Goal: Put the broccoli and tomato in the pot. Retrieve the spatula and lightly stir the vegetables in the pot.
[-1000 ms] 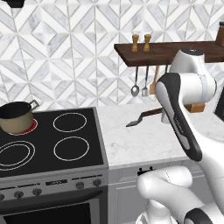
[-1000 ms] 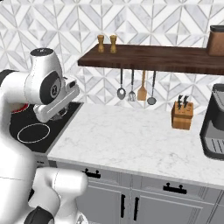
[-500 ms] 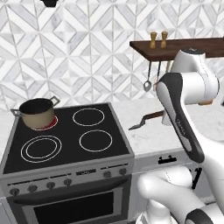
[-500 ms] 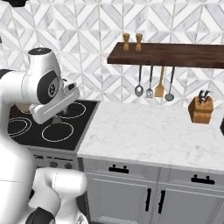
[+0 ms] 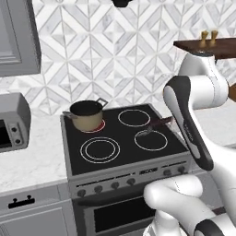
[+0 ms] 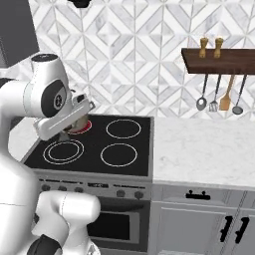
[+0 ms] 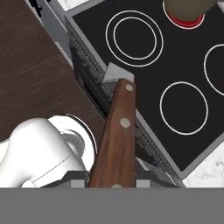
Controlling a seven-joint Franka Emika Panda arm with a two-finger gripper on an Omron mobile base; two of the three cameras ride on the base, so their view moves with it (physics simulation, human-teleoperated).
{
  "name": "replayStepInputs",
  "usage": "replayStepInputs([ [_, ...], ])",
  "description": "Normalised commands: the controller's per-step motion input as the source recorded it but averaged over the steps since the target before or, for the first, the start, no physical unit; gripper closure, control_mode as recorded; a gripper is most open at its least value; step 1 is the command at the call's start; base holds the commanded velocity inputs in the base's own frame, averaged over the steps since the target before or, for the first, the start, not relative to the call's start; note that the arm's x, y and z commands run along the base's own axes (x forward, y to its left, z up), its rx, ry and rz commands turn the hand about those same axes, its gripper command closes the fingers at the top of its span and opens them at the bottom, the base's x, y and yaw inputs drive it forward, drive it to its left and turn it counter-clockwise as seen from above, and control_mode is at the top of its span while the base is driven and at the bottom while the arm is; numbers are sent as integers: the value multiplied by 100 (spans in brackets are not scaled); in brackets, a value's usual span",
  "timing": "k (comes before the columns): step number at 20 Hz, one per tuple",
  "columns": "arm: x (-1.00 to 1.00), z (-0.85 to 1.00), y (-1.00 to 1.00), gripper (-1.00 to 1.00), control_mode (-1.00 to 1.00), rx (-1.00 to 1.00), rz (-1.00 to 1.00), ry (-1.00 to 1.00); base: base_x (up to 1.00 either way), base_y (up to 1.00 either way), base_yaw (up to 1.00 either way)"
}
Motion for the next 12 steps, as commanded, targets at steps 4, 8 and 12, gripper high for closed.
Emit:
replayStepInputs([
  [4,0,0,0,100,100,0,0,0,14,93,-4],
  [8,0,0,0,100,100,0,0,0,64,39,10],
  [12,0,0,0,100,100,0,0,0,93,1,16],
])
